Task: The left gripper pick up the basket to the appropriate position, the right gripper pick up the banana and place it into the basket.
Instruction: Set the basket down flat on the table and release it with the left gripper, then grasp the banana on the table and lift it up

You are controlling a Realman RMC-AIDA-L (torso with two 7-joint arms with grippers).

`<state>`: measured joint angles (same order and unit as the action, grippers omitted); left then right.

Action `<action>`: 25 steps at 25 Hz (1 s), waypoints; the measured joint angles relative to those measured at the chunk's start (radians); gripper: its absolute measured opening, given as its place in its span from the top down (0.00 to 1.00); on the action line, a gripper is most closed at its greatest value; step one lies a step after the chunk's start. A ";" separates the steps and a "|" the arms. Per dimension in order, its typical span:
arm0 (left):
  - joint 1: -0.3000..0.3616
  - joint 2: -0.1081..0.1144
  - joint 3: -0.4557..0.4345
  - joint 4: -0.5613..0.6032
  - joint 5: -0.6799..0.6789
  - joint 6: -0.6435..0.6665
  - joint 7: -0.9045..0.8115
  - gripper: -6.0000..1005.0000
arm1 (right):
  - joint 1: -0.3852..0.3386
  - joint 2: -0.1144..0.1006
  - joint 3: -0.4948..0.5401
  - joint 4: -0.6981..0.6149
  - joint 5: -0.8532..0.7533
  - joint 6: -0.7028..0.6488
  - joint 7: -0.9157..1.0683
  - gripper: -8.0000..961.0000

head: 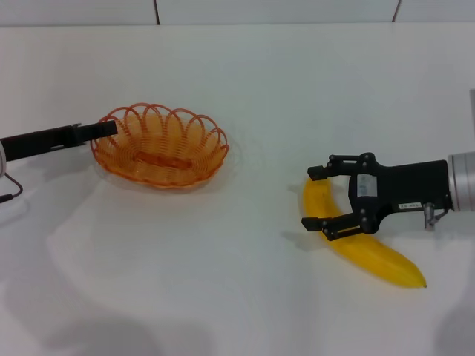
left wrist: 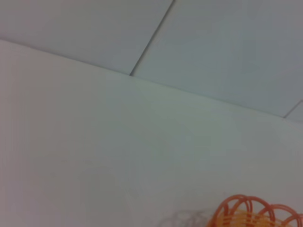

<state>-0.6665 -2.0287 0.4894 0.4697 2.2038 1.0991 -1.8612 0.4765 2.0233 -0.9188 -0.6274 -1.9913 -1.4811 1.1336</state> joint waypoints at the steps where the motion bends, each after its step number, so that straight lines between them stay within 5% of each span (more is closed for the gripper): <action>1: 0.002 -0.001 0.000 0.001 -0.004 0.002 0.000 0.42 | -0.001 0.000 0.000 0.000 0.000 0.000 0.000 0.07; 17: 0.080 -0.005 0.009 0.164 -0.125 0.138 0.157 0.40 | -0.007 0.001 0.007 0.002 0.004 0.002 -0.001 0.07; 25: 0.105 -0.011 0.009 0.194 -0.130 0.235 0.397 0.40 | -0.003 0.010 0.011 0.002 0.026 0.034 -0.003 0.08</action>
<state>-0.5614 -2.0397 0.4985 0.6633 2.0738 1.3339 -1.4643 0.4738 2.0333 -0.9075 -0.6258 -1.9650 -1.4472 1.1306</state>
